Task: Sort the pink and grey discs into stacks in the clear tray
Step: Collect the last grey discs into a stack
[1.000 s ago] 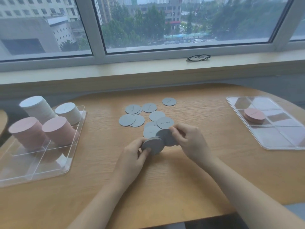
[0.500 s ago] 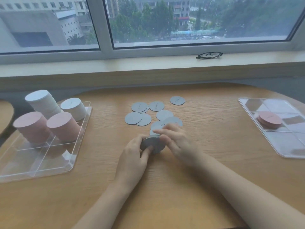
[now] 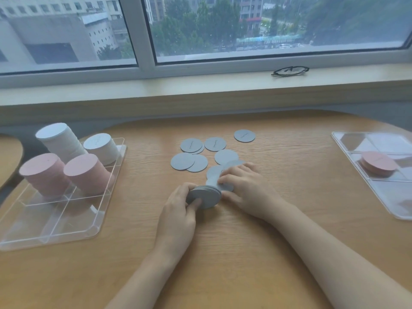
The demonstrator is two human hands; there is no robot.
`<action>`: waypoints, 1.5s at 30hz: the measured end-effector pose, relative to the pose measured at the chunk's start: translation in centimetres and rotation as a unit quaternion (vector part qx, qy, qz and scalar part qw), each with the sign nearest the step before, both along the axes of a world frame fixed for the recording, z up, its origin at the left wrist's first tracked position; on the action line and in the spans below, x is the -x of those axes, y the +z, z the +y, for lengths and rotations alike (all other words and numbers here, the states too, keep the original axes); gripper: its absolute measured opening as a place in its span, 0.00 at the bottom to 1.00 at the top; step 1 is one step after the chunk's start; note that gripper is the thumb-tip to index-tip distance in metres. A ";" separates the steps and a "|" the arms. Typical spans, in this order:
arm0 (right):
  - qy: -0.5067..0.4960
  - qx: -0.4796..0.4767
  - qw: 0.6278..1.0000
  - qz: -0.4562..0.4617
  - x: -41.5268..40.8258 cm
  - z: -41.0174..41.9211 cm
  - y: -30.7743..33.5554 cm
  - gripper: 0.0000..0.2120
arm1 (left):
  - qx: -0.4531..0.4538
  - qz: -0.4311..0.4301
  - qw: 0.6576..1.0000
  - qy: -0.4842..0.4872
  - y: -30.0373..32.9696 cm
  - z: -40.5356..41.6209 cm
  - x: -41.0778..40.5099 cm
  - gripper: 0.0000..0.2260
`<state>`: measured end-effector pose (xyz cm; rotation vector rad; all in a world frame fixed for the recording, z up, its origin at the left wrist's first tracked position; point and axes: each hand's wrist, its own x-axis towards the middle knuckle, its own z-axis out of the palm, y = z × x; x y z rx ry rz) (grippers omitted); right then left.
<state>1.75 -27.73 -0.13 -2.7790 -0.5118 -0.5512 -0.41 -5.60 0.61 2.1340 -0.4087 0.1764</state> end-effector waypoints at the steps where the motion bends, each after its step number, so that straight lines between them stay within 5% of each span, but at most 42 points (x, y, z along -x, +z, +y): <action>1: -0.008 -0.017 1.000 -0.015 0.0 0.2 0.0 0.18 | 0.004 0.003 1.000 0.000 0.1 0.0 0.0 0.11; 6: -0.058 -0.173 0.982 -0.049 0.6 0.6 1.1 0.20 | 0.016 0.012 1.000 0.007 0.4 -0.1 0.2 0.12; 9: -0.022 -0.309 0.951 0.009 1.3 0.8 1.7 0.17 | 0.027 0.021 0.999 0.008 0.9 -0.2 0.5 0.10; 12: -0.001 -0.344 0.938 0.050 1.6 1.4 1.9 0.13 | 0.038 0.021 0.999 0.009 1.2 -0.3 0.7 0.11; 18: 0.046 -0.271 0.949 0.151 1.9 2.8 1.4 0.20 | 0.015 0.016 1.000 0.001 0.6 -0.1 0.3 0.16; 25: 0.043 -0.118 0.988 0.095 2.4 3.4 1.7 0.23 | -0.096 -0.005 0.995 0.005 -0.1 -0.5 0.1 0.23; 30: 0.057 -0.110 0.989 0.076 1.7 3.0 1.4 0.21 | -0.038 -0.011 0.999 0.003 -0.1 -0.3 0.1 0.10; 34: -0.056 -0.187 0.980 0.049 0.2 0.4 1.0 0.22 | 0.002 0.014 1.000 -0.004 -0.2 -0.1 -0.1 0.10; 39: -0.144 -0.072 0.980 0.119 -0.4 -0.8 0.1 0.27 | 0.002 0.008 1.000 -0.001 0.0 0.0 0.0 0.10; 45: -0.158 -0.030 0.985 0.063 -0.1 -0.4 0.6 0.17 | 0.005 0.007 1.000 -0.002 0.0 0.0 -0.1 0.11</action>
